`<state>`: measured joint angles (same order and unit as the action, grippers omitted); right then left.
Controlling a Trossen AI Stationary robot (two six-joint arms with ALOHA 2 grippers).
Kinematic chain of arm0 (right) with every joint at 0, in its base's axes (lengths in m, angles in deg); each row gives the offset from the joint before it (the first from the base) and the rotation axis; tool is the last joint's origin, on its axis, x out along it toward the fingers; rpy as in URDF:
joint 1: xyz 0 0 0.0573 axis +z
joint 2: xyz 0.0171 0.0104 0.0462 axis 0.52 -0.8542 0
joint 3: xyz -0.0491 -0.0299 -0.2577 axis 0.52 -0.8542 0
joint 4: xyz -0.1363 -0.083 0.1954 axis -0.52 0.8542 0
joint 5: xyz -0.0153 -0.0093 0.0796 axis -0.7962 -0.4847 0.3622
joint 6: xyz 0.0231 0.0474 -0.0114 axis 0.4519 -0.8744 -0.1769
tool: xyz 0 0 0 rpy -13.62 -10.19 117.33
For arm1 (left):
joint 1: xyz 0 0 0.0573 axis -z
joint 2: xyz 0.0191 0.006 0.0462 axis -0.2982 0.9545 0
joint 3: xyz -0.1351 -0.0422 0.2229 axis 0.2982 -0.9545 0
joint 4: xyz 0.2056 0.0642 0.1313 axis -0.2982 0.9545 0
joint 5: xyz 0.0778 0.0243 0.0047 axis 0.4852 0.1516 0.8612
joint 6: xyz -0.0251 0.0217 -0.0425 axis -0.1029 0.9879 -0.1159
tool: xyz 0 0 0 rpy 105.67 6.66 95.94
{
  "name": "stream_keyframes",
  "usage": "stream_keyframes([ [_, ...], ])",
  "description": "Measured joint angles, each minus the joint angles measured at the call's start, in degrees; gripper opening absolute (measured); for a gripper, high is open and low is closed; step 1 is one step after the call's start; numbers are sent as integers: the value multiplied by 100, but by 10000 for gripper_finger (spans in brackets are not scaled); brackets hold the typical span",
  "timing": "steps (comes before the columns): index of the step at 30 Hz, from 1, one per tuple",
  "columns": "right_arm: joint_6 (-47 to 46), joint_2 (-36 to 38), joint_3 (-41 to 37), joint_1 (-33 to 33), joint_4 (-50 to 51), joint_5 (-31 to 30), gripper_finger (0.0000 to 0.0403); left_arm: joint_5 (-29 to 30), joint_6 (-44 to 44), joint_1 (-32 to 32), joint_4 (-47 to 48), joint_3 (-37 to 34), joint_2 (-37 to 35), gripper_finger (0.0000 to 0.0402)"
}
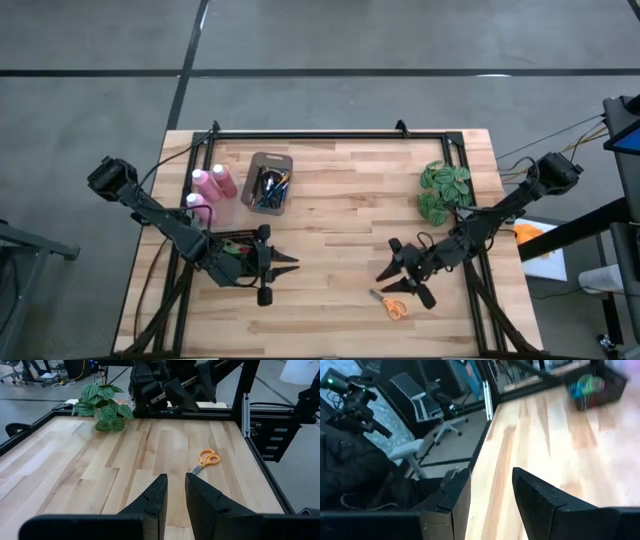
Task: Pick & Place Paint Supplies
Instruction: Put the yellow scissors into the black basket
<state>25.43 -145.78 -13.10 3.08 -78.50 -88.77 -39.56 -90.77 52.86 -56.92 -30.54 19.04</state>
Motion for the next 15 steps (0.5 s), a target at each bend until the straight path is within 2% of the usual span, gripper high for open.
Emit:
stream_keyframes([
  [5,-1170,0,0,8,397,-54,142,0,0,0,0,0,0,71],
  [12,-2098,-185,16,255,910,-67,142,0,-1,0,1,0,0,71],
  [15,-2435,-375,261,449,1194,-95,142,0,-1,0,2,0,0,71],
])
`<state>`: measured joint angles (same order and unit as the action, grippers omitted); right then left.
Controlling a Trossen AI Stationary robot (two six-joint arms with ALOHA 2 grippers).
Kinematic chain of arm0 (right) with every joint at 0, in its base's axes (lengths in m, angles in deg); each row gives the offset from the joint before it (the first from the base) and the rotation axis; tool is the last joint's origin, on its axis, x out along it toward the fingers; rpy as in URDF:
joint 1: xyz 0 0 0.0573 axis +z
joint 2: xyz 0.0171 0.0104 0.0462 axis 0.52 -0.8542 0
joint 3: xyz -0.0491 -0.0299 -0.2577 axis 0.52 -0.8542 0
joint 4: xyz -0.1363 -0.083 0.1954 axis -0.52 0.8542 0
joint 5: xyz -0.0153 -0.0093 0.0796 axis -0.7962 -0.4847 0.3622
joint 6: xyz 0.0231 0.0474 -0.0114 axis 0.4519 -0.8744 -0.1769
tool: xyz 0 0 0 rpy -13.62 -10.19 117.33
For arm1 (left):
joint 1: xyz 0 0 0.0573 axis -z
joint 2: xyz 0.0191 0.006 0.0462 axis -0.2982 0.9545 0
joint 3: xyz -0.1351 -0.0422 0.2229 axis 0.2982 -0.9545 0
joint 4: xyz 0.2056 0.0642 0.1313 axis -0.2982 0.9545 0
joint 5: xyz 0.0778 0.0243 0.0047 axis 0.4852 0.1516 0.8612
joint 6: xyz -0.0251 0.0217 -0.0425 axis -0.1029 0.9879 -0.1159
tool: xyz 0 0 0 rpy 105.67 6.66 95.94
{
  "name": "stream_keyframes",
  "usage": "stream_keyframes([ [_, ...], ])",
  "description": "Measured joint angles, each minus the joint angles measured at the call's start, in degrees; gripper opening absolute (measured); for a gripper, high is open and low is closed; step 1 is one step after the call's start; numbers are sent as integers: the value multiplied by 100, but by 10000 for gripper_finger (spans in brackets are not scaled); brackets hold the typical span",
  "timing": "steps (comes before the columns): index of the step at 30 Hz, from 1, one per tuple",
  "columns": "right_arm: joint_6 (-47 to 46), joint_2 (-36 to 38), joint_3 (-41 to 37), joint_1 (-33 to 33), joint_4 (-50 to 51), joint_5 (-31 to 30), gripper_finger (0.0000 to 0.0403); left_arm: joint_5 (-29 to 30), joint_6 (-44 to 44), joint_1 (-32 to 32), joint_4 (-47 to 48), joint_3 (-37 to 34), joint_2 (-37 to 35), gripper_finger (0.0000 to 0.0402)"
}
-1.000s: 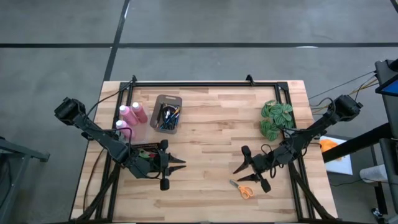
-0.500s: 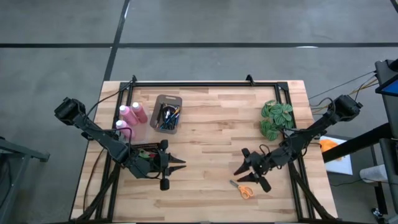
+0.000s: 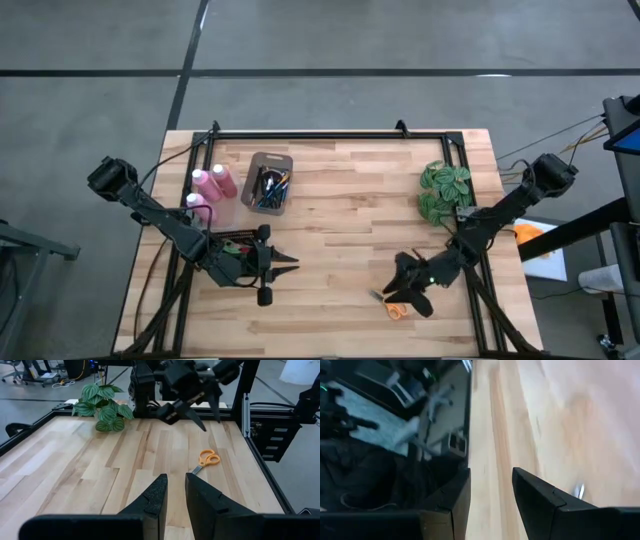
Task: Pick & Place Paint Supplies
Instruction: Put the yellow scissors into the black basket
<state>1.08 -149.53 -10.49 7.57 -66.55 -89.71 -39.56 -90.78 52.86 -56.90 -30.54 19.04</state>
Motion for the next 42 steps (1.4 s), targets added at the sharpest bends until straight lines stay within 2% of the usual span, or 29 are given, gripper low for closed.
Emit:
stream_keyframes([
  [5,-940,-266,908,330,1996,-324,142,0,1,0,0,0,0,71],
  [11,-2222,-1081,2177,594,4318,-487,142,0,1,0,0,0,0,71],
  [14,-2608,-1651,2657,630,5014,-285,142,0,1,-2,2,0,0,71],
  [19,-2770,-2544,3459,624,6030,506,142,0,1,-2,40,0,0,71],
  [25,-3183,-3216,4356,620,7798,560,142,0,1,-2,161,0,0,71],
  [30,-3099,-3369,4380,622,7641,642,142,0,-1,-2,264,0,-1,71],
  [42,-3250,-3224,3469,622,6531,662,142,0,-1,-2,301,0,-1,71],
])
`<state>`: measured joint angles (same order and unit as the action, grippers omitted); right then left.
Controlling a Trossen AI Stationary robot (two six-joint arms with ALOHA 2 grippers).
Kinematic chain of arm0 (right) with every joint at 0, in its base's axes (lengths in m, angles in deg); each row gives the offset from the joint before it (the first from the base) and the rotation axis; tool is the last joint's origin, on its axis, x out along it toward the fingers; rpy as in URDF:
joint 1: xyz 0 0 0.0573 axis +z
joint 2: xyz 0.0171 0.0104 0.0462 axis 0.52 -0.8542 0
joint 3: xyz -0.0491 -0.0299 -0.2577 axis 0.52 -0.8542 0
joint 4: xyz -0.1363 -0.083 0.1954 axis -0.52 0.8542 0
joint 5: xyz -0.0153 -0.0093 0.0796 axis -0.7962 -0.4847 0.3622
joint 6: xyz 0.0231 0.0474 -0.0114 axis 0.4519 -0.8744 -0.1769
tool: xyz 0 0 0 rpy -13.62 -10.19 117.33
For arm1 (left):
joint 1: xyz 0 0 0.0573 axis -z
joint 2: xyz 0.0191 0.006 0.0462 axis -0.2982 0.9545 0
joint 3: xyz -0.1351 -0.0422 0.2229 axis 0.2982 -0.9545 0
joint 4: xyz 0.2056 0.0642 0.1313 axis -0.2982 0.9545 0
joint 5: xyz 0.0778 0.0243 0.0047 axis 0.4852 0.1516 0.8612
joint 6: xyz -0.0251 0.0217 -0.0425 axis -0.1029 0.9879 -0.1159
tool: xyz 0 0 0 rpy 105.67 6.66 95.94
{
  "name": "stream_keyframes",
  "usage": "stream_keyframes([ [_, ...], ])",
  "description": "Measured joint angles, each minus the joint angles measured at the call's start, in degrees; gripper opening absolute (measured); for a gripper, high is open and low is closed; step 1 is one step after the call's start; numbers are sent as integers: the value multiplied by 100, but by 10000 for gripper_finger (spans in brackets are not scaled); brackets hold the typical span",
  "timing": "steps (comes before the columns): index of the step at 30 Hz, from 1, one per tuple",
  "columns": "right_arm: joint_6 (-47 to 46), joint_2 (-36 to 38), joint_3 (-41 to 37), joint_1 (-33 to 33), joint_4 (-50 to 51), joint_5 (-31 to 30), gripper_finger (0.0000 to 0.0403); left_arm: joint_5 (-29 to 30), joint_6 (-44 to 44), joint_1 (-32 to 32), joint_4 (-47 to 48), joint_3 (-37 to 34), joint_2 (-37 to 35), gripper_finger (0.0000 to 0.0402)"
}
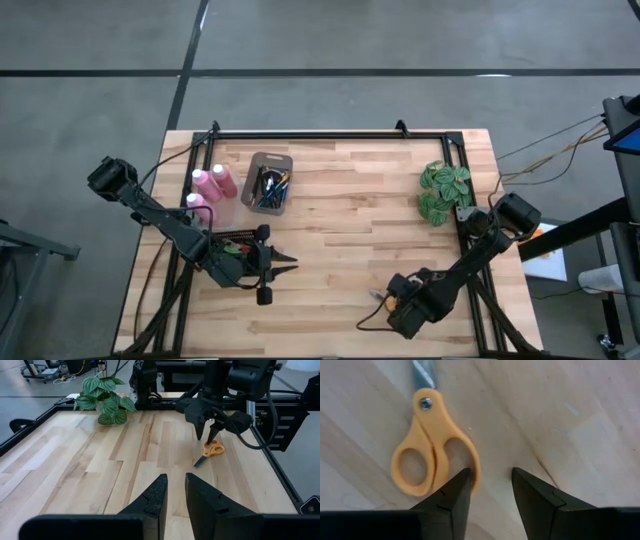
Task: Pick & Place Paint Supplies
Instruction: Put the yellow scissors into the black basket
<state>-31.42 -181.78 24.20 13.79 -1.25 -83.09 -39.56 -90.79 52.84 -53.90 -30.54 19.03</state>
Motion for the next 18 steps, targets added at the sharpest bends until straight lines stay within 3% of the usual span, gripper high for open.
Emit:
stream_keyframes([
  [10,-218,38,-291,0,-365,-20,133,0,1,0,2,0,0,71],
  [18,-189,22,-240,0,-328,-48,40,0,2,0,2,0,-1,71],
])
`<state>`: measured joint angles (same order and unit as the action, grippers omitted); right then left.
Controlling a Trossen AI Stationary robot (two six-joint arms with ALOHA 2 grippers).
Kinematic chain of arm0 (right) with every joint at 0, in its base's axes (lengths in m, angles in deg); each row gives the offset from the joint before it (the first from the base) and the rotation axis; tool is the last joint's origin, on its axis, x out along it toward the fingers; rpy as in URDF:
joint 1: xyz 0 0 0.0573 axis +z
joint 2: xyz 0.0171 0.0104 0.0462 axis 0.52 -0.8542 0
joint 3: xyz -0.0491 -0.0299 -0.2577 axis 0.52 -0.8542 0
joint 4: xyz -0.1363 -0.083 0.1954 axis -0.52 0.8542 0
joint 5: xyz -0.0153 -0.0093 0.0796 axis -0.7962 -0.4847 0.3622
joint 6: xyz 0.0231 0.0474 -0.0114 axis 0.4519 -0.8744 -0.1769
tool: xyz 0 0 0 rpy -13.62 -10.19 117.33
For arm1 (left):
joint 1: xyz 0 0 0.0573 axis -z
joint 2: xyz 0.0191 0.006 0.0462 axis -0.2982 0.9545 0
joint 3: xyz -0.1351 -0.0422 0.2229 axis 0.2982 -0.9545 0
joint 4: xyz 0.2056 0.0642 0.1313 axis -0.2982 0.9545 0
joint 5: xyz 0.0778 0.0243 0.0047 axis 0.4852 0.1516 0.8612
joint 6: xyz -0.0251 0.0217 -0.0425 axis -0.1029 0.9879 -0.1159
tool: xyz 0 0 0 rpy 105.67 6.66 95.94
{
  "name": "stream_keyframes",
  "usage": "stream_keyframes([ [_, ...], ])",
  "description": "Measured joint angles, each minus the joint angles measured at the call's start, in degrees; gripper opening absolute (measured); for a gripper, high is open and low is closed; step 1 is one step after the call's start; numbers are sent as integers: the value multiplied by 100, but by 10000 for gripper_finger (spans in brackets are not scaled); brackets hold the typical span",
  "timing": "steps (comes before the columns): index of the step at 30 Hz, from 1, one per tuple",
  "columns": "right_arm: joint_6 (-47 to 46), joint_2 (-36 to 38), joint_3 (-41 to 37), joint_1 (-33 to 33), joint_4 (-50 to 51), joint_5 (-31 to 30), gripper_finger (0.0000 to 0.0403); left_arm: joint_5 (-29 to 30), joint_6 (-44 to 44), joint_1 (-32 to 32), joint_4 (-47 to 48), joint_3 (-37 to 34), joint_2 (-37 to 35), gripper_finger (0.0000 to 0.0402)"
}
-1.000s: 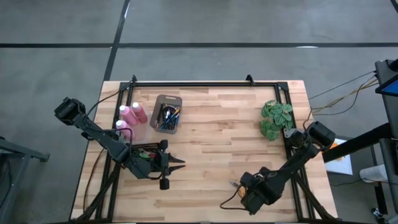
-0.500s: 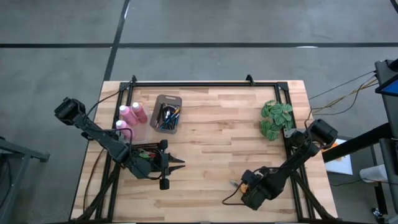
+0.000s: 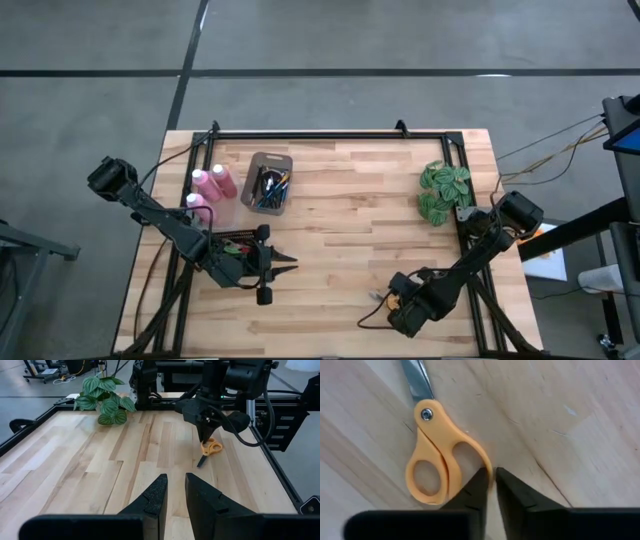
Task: Pick & Place Paint Supplies
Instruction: Put the yellow scissors into the black basket
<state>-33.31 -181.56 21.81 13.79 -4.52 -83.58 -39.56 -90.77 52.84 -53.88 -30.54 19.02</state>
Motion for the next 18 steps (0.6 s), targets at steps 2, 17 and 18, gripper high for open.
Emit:
stream_keyframes([
  [2,-30,0,-34,-2,-42,0,18,0,-2,0,-1,0,-1,71],
  [17,-2,-13,33,1,12,-249,13,0,-1,2,-1,0,-1,71],
  [18,62,-22,85,-10,62,-255,13,0,-2,2,-1,0,1,71],
])
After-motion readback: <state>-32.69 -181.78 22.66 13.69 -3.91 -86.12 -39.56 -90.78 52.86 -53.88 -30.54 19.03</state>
